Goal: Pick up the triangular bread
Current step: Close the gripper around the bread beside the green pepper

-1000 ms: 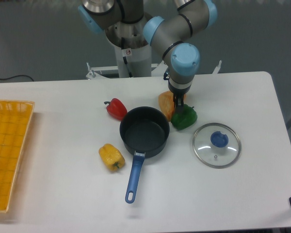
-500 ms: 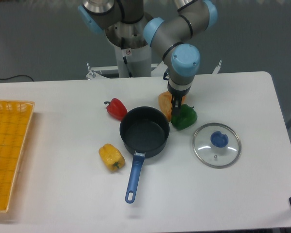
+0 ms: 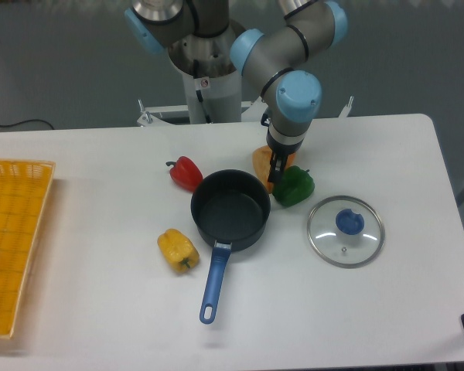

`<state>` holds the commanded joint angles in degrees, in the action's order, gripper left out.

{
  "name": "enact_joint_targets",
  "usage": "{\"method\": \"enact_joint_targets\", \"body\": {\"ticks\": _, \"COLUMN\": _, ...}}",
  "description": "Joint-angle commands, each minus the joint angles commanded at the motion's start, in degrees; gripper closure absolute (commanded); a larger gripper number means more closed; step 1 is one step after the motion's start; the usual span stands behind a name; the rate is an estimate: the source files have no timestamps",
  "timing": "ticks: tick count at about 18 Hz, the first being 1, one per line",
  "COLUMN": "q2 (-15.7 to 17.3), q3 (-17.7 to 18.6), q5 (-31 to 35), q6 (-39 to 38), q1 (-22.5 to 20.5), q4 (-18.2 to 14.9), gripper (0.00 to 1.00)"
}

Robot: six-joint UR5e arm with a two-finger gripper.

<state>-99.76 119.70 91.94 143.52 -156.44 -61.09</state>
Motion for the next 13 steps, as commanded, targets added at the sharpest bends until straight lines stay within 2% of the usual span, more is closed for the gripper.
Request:
{"method": "enact_joint_targets", "body": {"ticks": 3, "q2": 0.00, "q3": 0.80, "q5": -2.46, "q6": 1.14, "q1": -1.06, "q4": 0.53, "gripper": 0.00}}
{"method": "enact_joint_targets", "body": {"ticks": 7, "q2": -1.23, "q3": 0.88, "q5": -2.64, "q6": 1.15, "q1": -1.15, "q4": 0.97, "gripper": 0.00}}
{"method": "enact_joint_targets", "body": {"ticks": 13, "q2": -1.32, "q3": 0.53, "q5": -2.90, "q6": 1.24, "q1": -1.41, "q4": 1.32, "gripper": 0.00}}
